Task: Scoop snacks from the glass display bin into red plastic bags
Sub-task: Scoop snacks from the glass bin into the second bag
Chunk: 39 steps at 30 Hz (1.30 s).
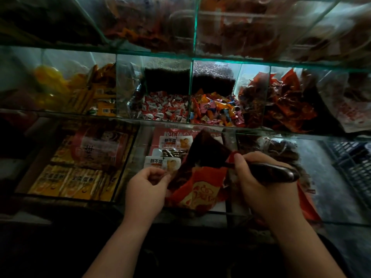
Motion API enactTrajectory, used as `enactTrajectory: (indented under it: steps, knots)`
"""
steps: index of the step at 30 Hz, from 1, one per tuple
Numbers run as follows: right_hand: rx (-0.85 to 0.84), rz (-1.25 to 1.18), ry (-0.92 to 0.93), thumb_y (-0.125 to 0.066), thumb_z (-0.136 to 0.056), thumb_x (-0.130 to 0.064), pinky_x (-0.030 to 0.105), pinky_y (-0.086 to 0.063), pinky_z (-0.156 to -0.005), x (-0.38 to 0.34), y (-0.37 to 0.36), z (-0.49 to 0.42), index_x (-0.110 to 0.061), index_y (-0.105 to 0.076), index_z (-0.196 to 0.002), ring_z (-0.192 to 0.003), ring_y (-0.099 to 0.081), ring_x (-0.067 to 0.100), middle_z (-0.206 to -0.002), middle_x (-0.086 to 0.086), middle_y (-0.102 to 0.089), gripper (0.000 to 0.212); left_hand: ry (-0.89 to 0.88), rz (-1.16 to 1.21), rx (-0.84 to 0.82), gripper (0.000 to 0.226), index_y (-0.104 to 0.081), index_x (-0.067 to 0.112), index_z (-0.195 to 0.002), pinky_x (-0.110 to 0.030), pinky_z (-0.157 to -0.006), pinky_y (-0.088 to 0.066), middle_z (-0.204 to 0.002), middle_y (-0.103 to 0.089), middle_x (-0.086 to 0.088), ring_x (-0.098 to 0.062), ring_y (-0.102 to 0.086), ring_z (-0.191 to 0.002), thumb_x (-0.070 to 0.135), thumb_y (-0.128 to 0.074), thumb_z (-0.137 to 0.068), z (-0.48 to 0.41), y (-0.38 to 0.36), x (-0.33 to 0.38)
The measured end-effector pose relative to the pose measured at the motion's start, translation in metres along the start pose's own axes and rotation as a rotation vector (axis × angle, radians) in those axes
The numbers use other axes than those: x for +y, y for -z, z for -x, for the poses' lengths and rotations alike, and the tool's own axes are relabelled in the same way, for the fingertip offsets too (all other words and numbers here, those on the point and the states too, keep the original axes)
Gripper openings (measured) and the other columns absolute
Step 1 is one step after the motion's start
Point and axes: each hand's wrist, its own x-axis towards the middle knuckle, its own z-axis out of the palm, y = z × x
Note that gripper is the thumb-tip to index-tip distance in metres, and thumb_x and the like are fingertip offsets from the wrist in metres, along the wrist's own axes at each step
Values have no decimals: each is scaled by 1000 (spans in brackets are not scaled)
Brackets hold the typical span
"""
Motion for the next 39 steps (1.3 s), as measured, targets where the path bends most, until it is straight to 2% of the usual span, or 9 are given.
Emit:
enactTrajectory:
  steps: [5, 12, 16, 19, 24, 27, 29, 34, 39]
  knots:
    - [-107, -62, -190, -63, -88, -44, 41, -56, -53, 1, 3, 6, -18, -67, -69, -51, -65, 12, -60, 4, -68, 33, -65, -266, -48, 23, -66, 30, -75, -28, -52, -53, -72, -70, 17, -1, -67, -63, 47, -73, -89, -2, -1, -5]
    - [-154, 57, -116, -60, -87, -43, 15, -43, -40, 0, 22, -1, -24, -66, -70, -50, -61, 5, -58, -5, -65, 26, -222, -434, 36, 21, -57, 29, -77, -30, -56, -47, -76, -61, 9, -9, -60, -69, 34, -68, -94, -25, 2, 10]
    - [-166, 64, -197, -57, -84, -59, 32, -53, -46, 10, 12, 0, -32, -70, -77, -52, -63, 1, -62, -10, -68, 31, -338, -501, -195, 35, -43, 44, -102, -32, -82, -48, -103, -49, 20, -8, -53, -99, 45, -74, -87, -35, -10, 33]
    - [-236, 165, -219, -53, -76, -69, 25, -52, -57, 20, -13, -1, -49, -69, -79, -68, -65, -6, -72, -20, -71, 26, -414, -554, -410, 39, -38, 49, -94, -24, -73, -43, -103, -45, 25, -4, -51, -95, 53, -75, -82, -37, -18, 43]
    - [12, 181, -384, -60, -71, -68, 24, -46, -57, 46, -39, -7, -30, -62, -101, -78, -57, -1, -90, -17, -53, 48, -298, -652, -551, 58, -32, 52, -118, -41, -84, -59, -119, -61, 12, -14, -65, -102, 50, -77, -82, -35, -23, 35]
    - [-28, 237, -439, -55, -67, -76, 22, -43, -55, 56, -35, 3, -33, -64, -108, -76, -53, -3, -89, -19, -48, 60, -485, -846, -631, 77, -30, 52, -133, -46, -97, -55, -142, -46, 5, -21, -54, -124, 57, -78, -74, -41, -39, 50]
    - [-79, 250, -457, -52, -67, -80, 23, -46, -56, 60, -31, 8, -36, -69, -99, -72, -56, -2, -84, -17, -58, 56, -630, -1039, -721, 68, -45, 46, -133, -46, -100, -53, -147, -38, 2, -23, -46, -129, 59, -77, -73, -46, -54, 65]
    - [-143, 51, -415, -66, -91, -41, 7, -39, -45, 62, -34, 13, -12, -67, -66, -55, -60, -4, -63, -11, -67, 38, -714, -1116, -799, 16, -70, 25, -91, -31, -73, -57, -106, -58, 5, -12, -58, -87, 42, -70, -91, -57, -83, 81]
    - [-60, 6, -384, -65, -80, -38, 37, -53, -48, 53, -39, -6, -13, -59, -57, -47, -62, 12, -53, 2, -64, 35, -570, -910, -730, 24, -69, 23, -78, -27, -62, -52, -78, -63, 7, -8, -61, -73, 40, -66, -95, -65, -81, 63]
